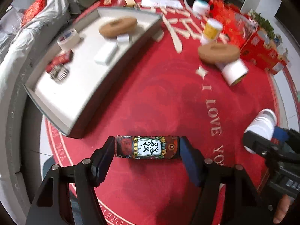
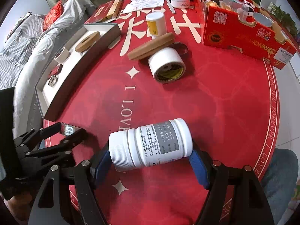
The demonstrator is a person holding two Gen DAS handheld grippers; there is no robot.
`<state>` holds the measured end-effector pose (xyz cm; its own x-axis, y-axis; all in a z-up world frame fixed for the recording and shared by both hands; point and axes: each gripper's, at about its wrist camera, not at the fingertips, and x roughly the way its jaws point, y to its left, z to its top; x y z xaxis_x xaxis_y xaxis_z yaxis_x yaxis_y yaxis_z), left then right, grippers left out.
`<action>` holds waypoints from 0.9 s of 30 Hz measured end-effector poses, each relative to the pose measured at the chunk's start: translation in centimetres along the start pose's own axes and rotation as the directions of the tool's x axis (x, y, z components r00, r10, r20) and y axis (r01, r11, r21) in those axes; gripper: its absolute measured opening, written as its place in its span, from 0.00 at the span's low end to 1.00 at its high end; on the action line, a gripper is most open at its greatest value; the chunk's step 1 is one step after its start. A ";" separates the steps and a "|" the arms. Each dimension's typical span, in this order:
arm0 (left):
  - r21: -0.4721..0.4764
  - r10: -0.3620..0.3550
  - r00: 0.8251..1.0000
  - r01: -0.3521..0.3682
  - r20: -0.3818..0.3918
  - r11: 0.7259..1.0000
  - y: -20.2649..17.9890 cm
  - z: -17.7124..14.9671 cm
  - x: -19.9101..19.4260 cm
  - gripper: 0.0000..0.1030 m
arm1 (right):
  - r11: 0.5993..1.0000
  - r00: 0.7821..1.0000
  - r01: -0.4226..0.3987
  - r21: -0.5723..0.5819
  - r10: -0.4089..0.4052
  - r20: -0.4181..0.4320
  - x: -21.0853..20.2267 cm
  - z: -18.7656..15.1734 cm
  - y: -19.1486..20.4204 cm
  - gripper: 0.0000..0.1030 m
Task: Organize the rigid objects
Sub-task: 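Carry the snack bar with the left tool while the right tool carries the pill bottle to the tray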
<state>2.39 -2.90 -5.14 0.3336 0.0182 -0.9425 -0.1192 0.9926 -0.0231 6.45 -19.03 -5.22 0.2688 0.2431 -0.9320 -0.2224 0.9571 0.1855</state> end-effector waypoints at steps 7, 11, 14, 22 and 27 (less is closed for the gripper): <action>-0.094 0.009 0.991 0.004 0.133 0.996 2.8 3.0 -5.5 0.70 | 0.999 0.997 -0.003 -0.043 0.006 0.074 -2.1 3.2 2.0 0.74; -0.139 0.097 0.966 -0.065 0.240 0.988 4.7 5.4 -8.7 0.70 | 0.994 0.992 -0.018 -0.104 0.030 0.123 -3.6 5.9 4.7 0.74; -0.188 0.130 0.953 -0.080 0.273 0.979 6.3 6.7 -9.7 0.70 | 0.988 0.986 -0.035 -0.149 0.059 0.156 -4.5 8.0 7.1 0.74; -0.319 0.194 0.946 -0.106 0.260 0.942 11.2 8.6 -9.5 0.70 | 0.965 0.972 -0.061 -0.256 0.116 0.206 -5.6 11.8 13.1 0.74; -0.367 0.199 0.951 -0.102 0.238 0.925 13.0 8.7 -8.7 0.70 | 0.955 0.972 -0.061 -0.290 0.123 0.200 -4.9 13.2 15.6 0.74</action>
<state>6.06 10.90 5.61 0.5161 0.2437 -0.8211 -0.4875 0.8718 -0.0477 14.03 -3.24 6.39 0.4211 0.3853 -0.8211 -0.5004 0.8537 0.1440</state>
